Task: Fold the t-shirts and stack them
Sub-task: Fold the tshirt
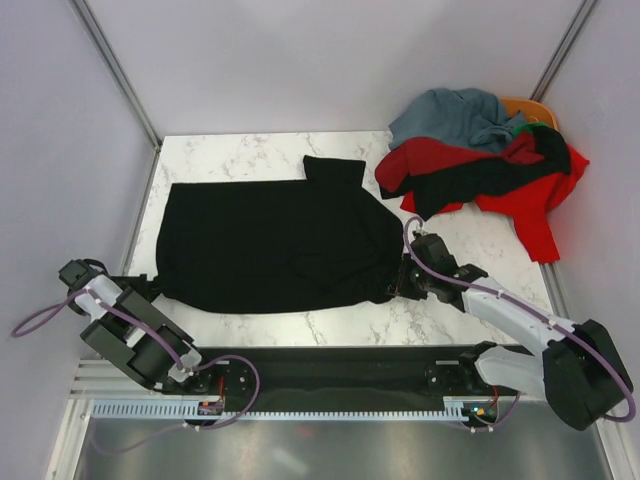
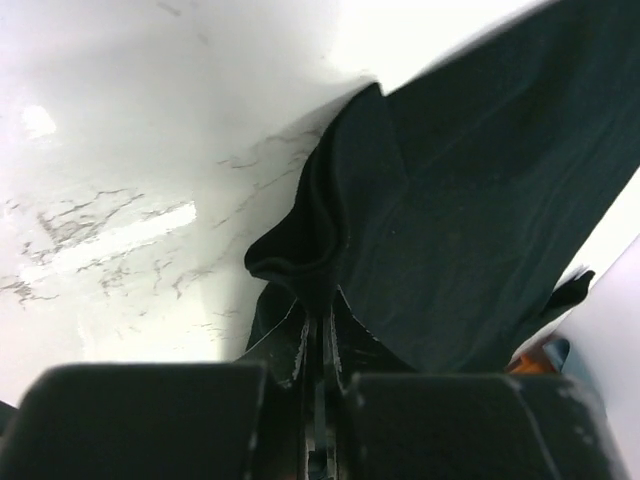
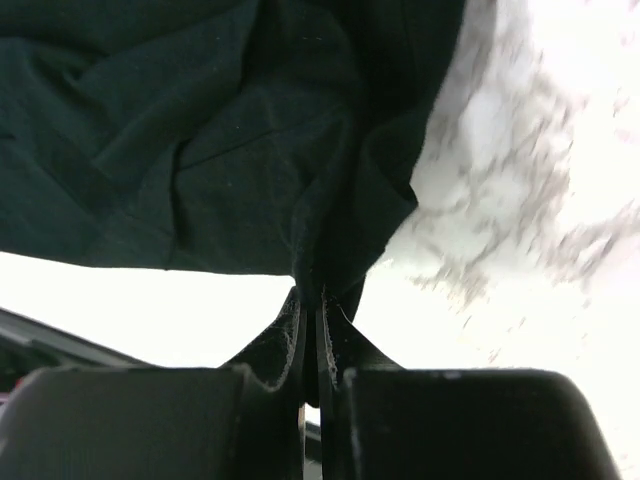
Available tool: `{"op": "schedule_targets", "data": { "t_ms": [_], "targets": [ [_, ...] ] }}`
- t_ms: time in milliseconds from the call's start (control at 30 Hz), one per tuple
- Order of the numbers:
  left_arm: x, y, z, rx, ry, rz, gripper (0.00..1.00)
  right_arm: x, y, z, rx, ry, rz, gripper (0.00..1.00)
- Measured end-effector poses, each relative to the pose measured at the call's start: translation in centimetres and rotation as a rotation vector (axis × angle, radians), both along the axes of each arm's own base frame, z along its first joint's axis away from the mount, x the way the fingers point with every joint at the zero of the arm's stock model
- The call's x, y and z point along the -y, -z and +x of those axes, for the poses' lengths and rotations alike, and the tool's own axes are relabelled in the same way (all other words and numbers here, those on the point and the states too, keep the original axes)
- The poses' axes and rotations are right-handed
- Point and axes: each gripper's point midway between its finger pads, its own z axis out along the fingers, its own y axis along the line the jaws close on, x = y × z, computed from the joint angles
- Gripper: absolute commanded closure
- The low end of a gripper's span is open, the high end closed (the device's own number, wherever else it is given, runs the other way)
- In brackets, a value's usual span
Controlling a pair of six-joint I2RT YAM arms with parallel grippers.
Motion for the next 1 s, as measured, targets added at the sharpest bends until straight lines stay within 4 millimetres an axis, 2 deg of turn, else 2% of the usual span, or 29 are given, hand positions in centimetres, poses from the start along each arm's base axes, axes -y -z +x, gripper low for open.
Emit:
{"op": "schedule_targets", "data": {
  "t_ms": [167,200,267,300,333,400,500,567,633,700,800,900,1000],
  "targets": [
    [-0.4,-0.9,0.4,-0.006,0.033,0.045,0.98,0.3,0.3,-2.0,-0.054,0.101,0.049,1.0],
    [-0.6,-0.9,0.3,-0.021,0.036,0.06,0.97,0.7,0.6,-2.5,-0.07,0.122,0.048,0.98],
    [-0.9,-1.0,0.0,-0.055,0.042,0.088,0.91,1.4,1.2,-3.5,-0.102,0.164,0.04,0.84],
    [-1.0,-1.0,-0.2,-0.071,0.043,0.102,0.74,1.6,1.3,-3.8,-0.112,0.177,0.04,0.62],
    [-1.1,-1.0,-0.4,-0.084,0.044,0.11,0.58,1.9,1.6,-4.2,-0.125,0.193,0.039,0.47],
    [-1.2,-0.7,-0.9,-0.114,0.044,0.12,0.32,2.4,2.1,-4.9,-0.154,0.229,0.03,0.24],
    [-0.9,-0.7,-1.5,-0.14,0.041,0.114,0.12,3.2,2.4,-5.8,-0.182,0.261,0.01,0.18],
    [-0.6,-1.3,-1.5,-0.142,0.056,0.137,0.11,3.8,2.0,-6.0,-0.17,0.274,-0.005,0.18],
    [-0.5,-2.8,-0.7,-0.135,0.094,0.204,0.09,4.2,1.2,-5.9,-0.154,0.282,-0.023,0.17],
    [-0.4,-4.7,0.9,-0.11,0.147,0.289,0.06,4.2,-0.7,-4.8,-0.114,0.273,-0.043,0.18],
    [0.2,-8.4,4.2,-0.039,0.243,0.409,0.05,3.0,-4.2,-1.7,-0.032,0.216,-0.076,0.18],
    [0.8,-11.2,6.7,0.014,0.31,0.477,0.06,0.5,-8.1,3.5,0.055,0.155,-0.106,0.18],
    [1.5,-12.3,8.8,0.045,0.377,0.507,0.09,-2.6,-11.1,10.4,0.157,0.106,-0.148,0.18]
  ]
}}
